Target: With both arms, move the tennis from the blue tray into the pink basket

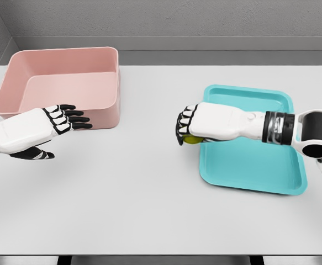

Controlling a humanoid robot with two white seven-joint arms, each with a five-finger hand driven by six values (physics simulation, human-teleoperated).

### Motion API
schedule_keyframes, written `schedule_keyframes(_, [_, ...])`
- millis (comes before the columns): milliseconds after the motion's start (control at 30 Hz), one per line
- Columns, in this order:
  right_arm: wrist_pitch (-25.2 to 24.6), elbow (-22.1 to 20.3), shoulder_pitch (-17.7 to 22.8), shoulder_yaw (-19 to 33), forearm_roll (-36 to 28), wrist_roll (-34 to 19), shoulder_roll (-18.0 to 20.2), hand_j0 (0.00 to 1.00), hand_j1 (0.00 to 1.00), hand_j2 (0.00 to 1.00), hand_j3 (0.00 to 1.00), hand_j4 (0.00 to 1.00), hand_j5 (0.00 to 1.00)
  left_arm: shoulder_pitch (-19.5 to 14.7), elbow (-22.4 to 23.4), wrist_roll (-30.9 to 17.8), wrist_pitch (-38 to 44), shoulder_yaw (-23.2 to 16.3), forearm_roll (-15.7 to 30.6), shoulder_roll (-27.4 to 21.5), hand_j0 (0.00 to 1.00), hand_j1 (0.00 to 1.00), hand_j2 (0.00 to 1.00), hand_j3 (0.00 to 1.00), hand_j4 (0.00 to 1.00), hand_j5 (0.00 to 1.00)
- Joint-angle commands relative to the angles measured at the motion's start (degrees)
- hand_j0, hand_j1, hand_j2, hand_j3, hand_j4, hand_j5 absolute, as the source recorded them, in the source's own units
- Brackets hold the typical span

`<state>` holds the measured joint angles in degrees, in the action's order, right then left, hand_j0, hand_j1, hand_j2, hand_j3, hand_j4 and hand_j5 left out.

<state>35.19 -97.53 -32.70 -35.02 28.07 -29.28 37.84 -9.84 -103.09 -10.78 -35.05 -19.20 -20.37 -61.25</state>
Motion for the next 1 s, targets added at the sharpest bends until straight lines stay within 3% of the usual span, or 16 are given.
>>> schedule_keyframes(0, [-0.2,0.0,0.0,-0.2,0.7,-0.3,-2.5,0.47,0.47,0.47,0.47,0.47,0.47,0.0,0.0,0.1,0.1,0.0,0.4,-0.1,1.00,1.00,1.00,1.00,1.00,1.00])
schedule_keyframes(300, [-0.2,1.1,-0.4,-2.9,6.0,-2.1,-10.2,0.47,0.47,0.47,0.47,0.47,0.47,-0.1,0.0,0.1,0.1,0.0,0.4,-0.2,1.00,1.00,1.00,1.00,1.00,1.00])
schedule_keyframes(400, [-0.2,4.1,-0.8,-4.3,7.5,-2.5,-12.9,0.47,0.47,0.47,0.47,0.47,0.47,-0.1,0.0,0.1,0.1,0.0,0.3,-0.3,1.00,1.00,1.00,1.00,1.00,1.00])
schedule_keyframes(967, [-0.2,11.4,-2.5,-5.5,10.1,-2.5,-18.1,0.47,0.47,0.47,0.47,0.47,0.47,0.0,0.0,0.1,0.1,0.0,0.4,-0.4,1.00,1.00,1.00,1.00,1.00,1.00])
